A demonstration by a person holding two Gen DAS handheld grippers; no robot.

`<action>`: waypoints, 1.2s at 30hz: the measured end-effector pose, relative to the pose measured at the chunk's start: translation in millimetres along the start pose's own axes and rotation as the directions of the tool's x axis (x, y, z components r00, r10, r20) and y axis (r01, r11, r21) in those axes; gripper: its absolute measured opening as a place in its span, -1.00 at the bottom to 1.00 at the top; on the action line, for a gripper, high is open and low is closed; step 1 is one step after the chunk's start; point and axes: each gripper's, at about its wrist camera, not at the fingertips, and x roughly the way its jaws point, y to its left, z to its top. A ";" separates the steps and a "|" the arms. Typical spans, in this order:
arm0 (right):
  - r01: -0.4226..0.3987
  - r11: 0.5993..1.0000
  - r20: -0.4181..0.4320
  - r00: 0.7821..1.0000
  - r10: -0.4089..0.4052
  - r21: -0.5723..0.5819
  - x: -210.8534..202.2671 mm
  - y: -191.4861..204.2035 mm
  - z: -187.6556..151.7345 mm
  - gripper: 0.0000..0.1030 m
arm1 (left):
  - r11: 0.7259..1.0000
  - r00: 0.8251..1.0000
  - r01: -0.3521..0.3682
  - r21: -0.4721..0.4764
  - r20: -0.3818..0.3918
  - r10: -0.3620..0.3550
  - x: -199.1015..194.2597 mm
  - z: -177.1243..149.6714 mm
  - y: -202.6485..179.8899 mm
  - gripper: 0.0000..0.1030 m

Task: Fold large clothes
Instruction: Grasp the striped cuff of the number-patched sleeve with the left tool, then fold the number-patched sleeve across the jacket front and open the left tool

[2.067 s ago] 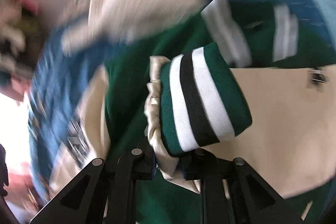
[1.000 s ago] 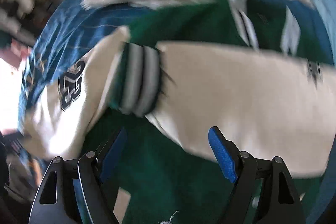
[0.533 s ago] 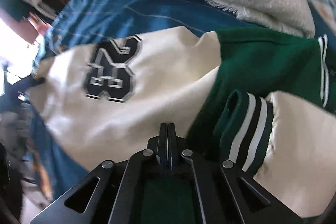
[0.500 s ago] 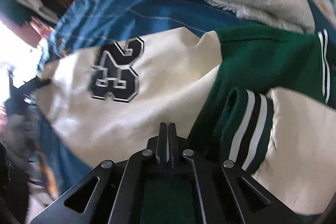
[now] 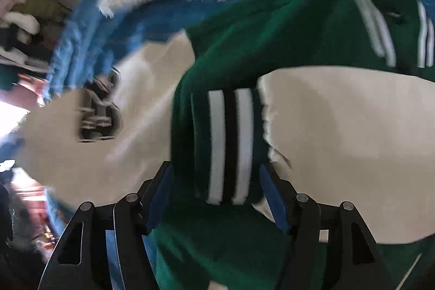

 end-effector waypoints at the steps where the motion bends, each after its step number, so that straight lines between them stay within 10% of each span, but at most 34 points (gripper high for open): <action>1: 0.021 1.000 0.010 1.000 -0.021 0.008 8.5 4.1 1.5 -0.60 | 1.000 1.000 0.009 0.006 0.012 -0.009 -7.8 2.6 -3.9 -0.78; 6: -0.072 0.996 0.057 0.996 0.070 0.051 -2.5 16.3 -0.3 -1.00 | 0.995 0.997 0.037 0.088 0.057 -0.042 -33.7 1.6 -26.3 -0.78; 12: -0.092 0.996 0.026 0.995 0.092 0.010 -10.4 12.9 -8.1 -0.93 | 0.977 0.992 0.025 0.213 0.119 -0.051 -57.3 -8.8 -75.9 -0.79; 13: -0.080 0.997 0.032 0.996 0.080 0.015 -19.0 4.8 -9.9 -0.79 | 0.973 0.990 0.021 0.231 0.129 -0.052 -62.5 -11.2 -80.0 -0.79; 16: -0.021 0.999 0.096 0.995 0.017 0.037 -58.5 -30.8 -23.6 0.46 | 0.947 0.982 0.023 0.321 0.172 -0.082 -91.2 -25.0 -108.9 -0.79; 18: 0.055 0.997 0.134 0.989 -0.062 0.052 -82.2 -61.3 -36.2 0.72 | 0.919 0.973 0.054 0.392 0.188 -0.137 -113.7 -39.9 -134.5 -0.80; 28: 0.180 0.945 0.137 0.965 -0.223 0.273 -113.6 -199.7 -63.0 0.72 | 0.700 0.914 0.326 0.635 -0.022 -0.405 -198.1 -173.7 -298.5 -0.81; 36: 0.205 0.843 0.082 0.956 -0.282 0.497 -143.2 -356.9 -128.9 0.72 | 0.462 0.774 0.630 0.625 -0.451 -0.445 -227.7 -380.5 -429.3 -0.80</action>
